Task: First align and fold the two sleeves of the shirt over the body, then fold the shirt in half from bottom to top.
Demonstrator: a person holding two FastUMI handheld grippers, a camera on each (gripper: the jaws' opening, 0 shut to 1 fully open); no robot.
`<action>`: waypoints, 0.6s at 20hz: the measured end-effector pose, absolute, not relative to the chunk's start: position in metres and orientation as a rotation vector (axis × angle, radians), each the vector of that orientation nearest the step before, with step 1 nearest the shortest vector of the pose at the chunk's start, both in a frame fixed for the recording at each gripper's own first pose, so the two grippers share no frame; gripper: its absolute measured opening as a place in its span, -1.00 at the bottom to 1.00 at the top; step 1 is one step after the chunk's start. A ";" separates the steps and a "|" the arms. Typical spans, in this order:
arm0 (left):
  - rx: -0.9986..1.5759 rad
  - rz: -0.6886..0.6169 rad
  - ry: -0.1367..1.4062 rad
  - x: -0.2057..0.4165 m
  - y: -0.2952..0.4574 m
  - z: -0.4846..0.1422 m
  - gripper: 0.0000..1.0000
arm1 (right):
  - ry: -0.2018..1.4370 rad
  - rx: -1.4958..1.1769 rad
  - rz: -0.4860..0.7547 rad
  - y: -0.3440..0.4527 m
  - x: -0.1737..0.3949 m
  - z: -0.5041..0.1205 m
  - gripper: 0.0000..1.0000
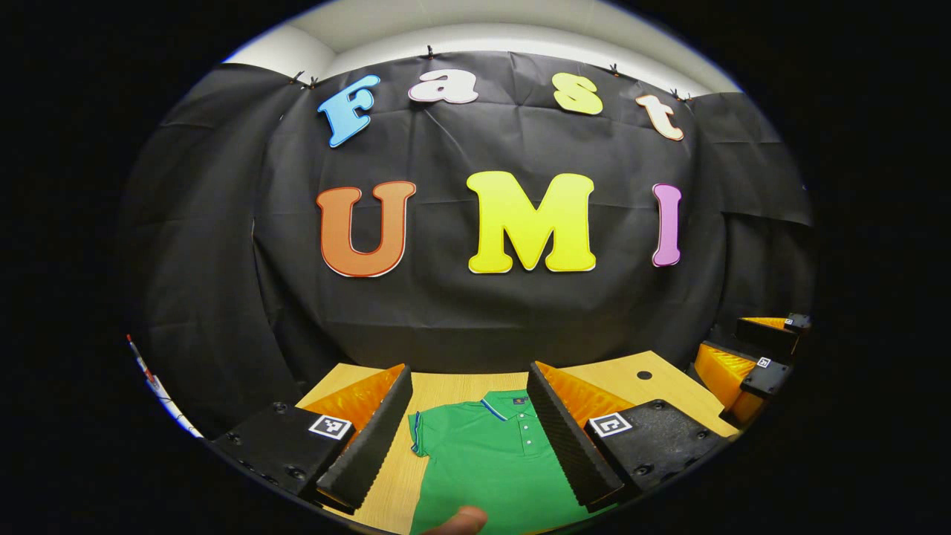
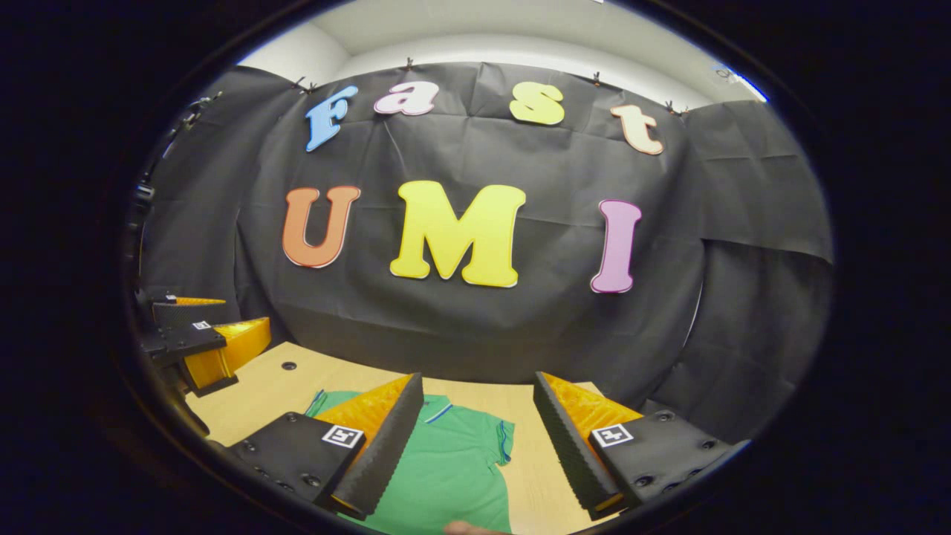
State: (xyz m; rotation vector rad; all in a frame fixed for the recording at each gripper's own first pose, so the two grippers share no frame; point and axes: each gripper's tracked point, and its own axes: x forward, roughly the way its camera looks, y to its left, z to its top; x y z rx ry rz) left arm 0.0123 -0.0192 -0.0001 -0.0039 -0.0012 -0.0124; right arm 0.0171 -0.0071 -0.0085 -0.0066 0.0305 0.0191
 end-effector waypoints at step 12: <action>-0.008 -0.006 -0.022 0.003 -0.023 0.001 1.00 | 0.128 -0.004 0.051 -0.005 0.035 -0.055 0.87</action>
